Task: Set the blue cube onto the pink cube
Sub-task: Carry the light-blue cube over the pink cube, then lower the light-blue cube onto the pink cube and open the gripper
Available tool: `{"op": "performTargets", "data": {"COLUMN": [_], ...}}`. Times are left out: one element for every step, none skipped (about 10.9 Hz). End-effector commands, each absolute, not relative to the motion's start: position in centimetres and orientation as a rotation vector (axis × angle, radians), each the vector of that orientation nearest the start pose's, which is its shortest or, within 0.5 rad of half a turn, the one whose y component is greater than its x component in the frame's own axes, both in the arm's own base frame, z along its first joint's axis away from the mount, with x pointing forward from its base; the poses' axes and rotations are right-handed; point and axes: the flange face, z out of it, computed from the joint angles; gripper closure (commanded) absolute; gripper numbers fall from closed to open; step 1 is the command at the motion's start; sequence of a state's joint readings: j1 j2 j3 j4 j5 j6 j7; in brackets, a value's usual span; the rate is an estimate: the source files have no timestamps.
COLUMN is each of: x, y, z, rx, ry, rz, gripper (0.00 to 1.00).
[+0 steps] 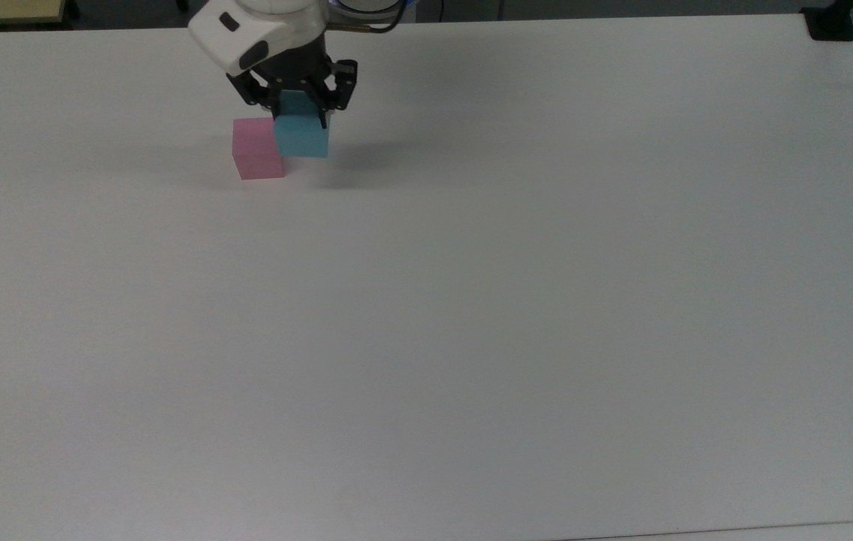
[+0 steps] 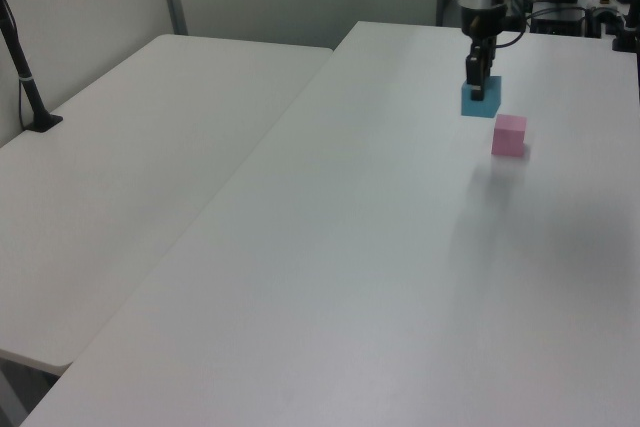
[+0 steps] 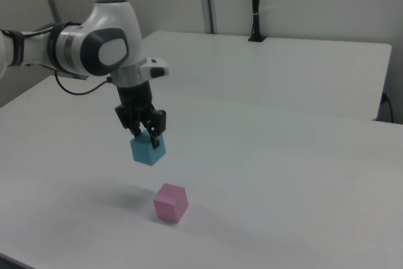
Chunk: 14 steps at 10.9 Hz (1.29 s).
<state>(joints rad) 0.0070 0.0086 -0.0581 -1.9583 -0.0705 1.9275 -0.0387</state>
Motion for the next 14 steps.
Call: {"op": "performTargets", "data": {"x": [51.8, 51.4, 50.5, 50.3, 50.3, 50.4, 50.6, 50.5, 50.4, 50.4, 50.3, 50.2, 50.1, 50.1], "y": [-8.1, -8.7, -9.5, -9.9, -10.2, -10.7, -10.7, -11.2, -11.4, -11.5, -12.1, -12.3, -12.8, -12.8], "z": [44.8, 44.1, 42.2, 41.6, 41.3, 41.1, 41.1, 41.2, 41.2, 41.2, 41.2, 41.2, 41.2, 41.3], "rx": [-3.179, -3.174, -3.172, -3.177, -3.182, -3.186, -3.19, -3.19, -3.191, -3.191, -3.192, -3.191, -3.191, -3.192], "ry": [-0.111, -0.141, -0.182, -0.187, -0.183, -0.173, -0.171, -0.156, -0.149, -0.147, -0.148, -0.157, -0.138, -0.14], "rz": [0.128, 0.132, 0.157, 0.125, 0.099, 0.078, 0.059, 0.057, 0.057, 0.057, 0.058, 0.059, 0.062, 0.059], "gripper": [0.62, 0.62, 0.62, 0.62, 0.62, 0.62, 0.62, 0.62, 0.6, 0.39, 0.24, 0.09, 0.0, 0.0]}}
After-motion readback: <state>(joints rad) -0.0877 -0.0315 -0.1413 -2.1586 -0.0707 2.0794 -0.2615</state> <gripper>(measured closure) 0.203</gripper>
